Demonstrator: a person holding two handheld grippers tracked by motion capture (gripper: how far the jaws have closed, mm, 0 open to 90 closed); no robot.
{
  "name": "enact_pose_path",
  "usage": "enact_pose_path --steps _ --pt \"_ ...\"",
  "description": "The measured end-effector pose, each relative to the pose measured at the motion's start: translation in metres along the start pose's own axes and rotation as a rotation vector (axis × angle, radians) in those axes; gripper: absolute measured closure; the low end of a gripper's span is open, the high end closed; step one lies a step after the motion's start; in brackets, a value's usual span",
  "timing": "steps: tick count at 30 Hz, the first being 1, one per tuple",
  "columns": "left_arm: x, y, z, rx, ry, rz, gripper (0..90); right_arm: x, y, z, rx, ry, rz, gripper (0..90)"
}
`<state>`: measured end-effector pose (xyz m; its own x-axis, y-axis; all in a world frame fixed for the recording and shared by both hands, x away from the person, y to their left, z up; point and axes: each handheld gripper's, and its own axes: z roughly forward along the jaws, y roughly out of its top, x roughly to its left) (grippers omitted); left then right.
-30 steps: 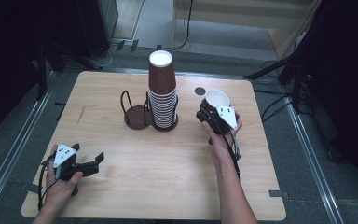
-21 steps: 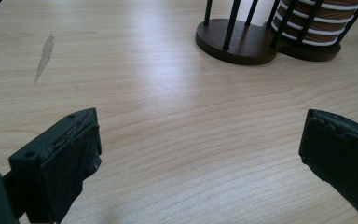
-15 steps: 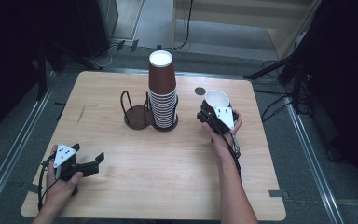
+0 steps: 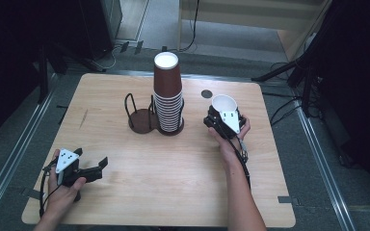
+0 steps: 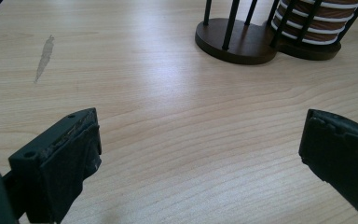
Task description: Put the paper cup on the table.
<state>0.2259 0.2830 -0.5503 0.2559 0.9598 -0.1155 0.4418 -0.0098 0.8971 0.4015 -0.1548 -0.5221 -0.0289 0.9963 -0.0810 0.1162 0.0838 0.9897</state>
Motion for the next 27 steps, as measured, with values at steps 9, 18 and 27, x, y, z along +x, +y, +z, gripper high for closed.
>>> enact_pose_path --steps 9,18,27 --pt "0.000 0.000 0.000 -0.003 0.000 0.006 0.0 0.002 -0.005 0.001 0.019 0.011 -0.019 10.3" --pt "0.000 0.000 0.000 -0.003 -0.001 0.007 0.0 0.003 -0.008 0.001 0.025 0.016 -0.019 9.9" --pt "0.000 0.000 0.000 -0.002 -0.001 0.008 0.0 -0.002 -0.013 0.000 0.036 0.010 -0.007 9.4"
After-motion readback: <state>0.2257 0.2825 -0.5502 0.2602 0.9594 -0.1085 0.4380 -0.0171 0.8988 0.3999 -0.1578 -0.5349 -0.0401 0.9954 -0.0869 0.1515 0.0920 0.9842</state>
